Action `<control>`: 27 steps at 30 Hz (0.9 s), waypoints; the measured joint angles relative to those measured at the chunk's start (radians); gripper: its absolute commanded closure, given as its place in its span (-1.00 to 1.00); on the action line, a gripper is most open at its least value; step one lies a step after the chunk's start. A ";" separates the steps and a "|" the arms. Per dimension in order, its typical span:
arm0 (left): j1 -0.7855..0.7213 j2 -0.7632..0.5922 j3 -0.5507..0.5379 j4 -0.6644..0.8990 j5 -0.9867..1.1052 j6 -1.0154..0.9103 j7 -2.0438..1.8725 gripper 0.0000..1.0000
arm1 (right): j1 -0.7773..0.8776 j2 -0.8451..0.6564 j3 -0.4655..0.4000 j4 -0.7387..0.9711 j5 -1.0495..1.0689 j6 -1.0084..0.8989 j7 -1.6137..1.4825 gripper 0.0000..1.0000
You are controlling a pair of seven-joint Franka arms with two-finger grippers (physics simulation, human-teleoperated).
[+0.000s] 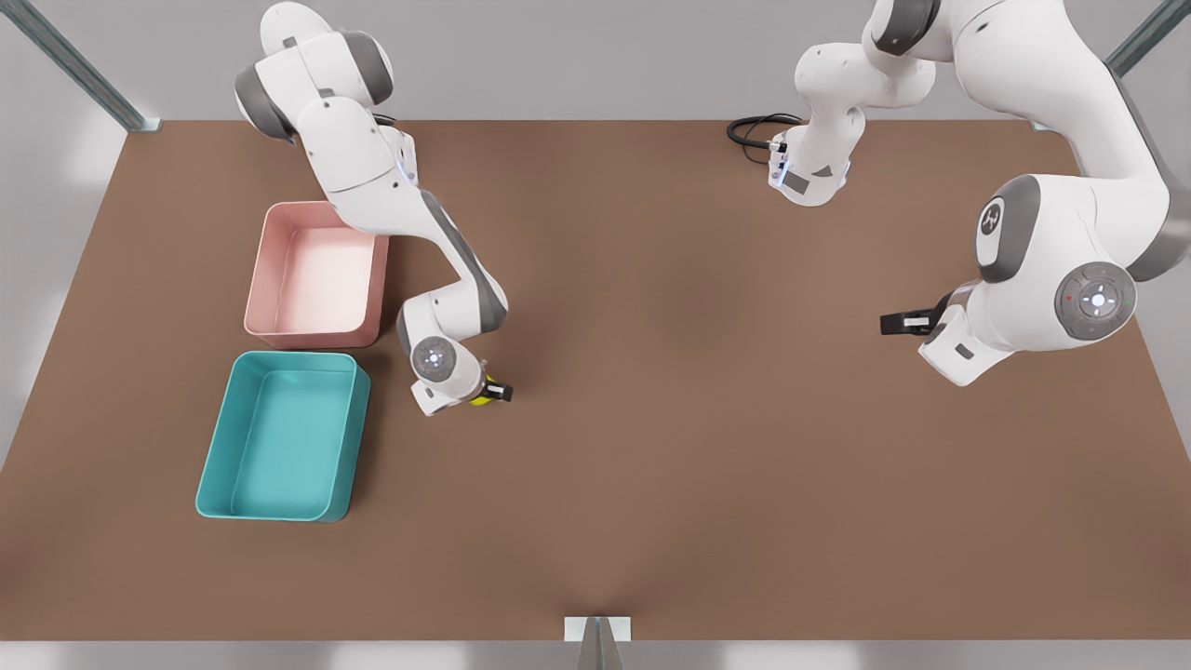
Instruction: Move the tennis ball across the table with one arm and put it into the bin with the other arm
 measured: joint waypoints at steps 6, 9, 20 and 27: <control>0.000 0.006 0.001 0.000 0.000 0.001 -0.007 -1.00 | 0.000 -0.004 0.001 -0.022 0.000 0.005 0.007 -1.00; 0.000 0.007 0.001 0.000 0.000 0.002 -0.010 -1.00 | 0.001 -0.010 0.001 -0.034 0.000 0.006 0.010 -1.00; 0.000 0.007 0.001 0.001 0.000 0.003 -0.017 -1.00 | -0.007 0.003 0.002 -0.003 -0.001 0.007 0.016 -0.90; 0.000 0.008 0.001 0.001 0.000 0.004 -0.020 -1.00 | -0.003 0.001 0.005 -0.002 0.005 0.006 0.011 -0.36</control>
